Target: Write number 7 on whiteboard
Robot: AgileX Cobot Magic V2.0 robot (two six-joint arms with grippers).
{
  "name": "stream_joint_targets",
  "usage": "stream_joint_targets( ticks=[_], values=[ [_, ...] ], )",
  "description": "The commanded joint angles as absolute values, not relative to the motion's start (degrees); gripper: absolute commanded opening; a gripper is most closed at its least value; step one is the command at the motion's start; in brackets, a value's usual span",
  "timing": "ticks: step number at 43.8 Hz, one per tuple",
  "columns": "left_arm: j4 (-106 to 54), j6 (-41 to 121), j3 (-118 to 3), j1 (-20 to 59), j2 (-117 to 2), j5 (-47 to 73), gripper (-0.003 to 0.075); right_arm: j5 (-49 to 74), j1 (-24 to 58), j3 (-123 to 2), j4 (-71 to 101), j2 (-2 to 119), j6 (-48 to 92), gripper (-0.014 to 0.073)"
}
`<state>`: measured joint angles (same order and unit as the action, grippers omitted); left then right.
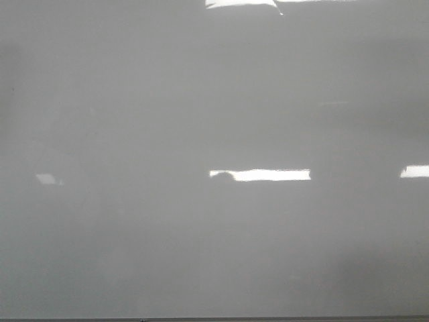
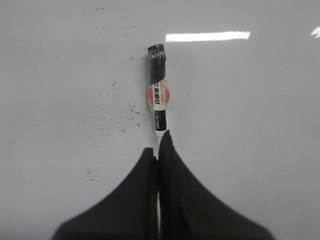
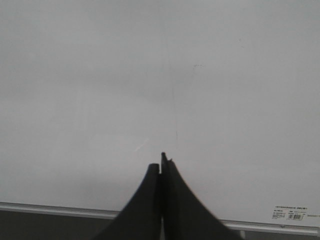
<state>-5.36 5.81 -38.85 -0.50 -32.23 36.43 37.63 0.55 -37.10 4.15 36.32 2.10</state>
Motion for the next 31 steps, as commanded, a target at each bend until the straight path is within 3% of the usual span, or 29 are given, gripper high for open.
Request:
stream_joint_targets(
  ticks=[1,3,7,11,15,18,22,31],
  values=[
    [-6.1,5.8,-40.5,-0.5,-32.9,32.0,-0.002,34.4,0.4,-38.9,4.1,36.7,2.9,-0.0065],
    [-6.0,5.8,-40.5,-0.5,-33.1,32.0,-0.002,34.6,0.4,-38.9,4.1,36.7,2.9,-0.0055],
    [-4.9,5.8,-40.5,-0.5,-33.4,32.0,0.0008,35.0,0.4,-38.9,4.1,36.7,2.9,0.005],
    [-3.0,5.8,-40.5,-0.5,-33.9,32.0,0.014,35.4,0.4,-38.9,4.1,36.7,2.9,0.0282],
    [-2.5,5.8,-40.5,-0.5,-34.8,32.0,0.0341,35.5,0.4,-38.9,4.1,36.7,2.9,0.0519],
    [-2.5,5.8,-40.5,-0.5,-35.9,31.8,0.047,35.6,0.4,-38.9,4.1,36.7,2.9,0.0615],
    [-2.6,5.8,-40.5,-0.5,-38.2,31.1,0.0571,35.6,0.4,-38.9,4.1,36.7,2.9,0.0649],
    [-3.0,5.8,-41.1,-0.4,-46.6,28.8,0.0576,35.6,0.4,-38.9,4.1,36.7,2.9,0.0645]
  ],
)
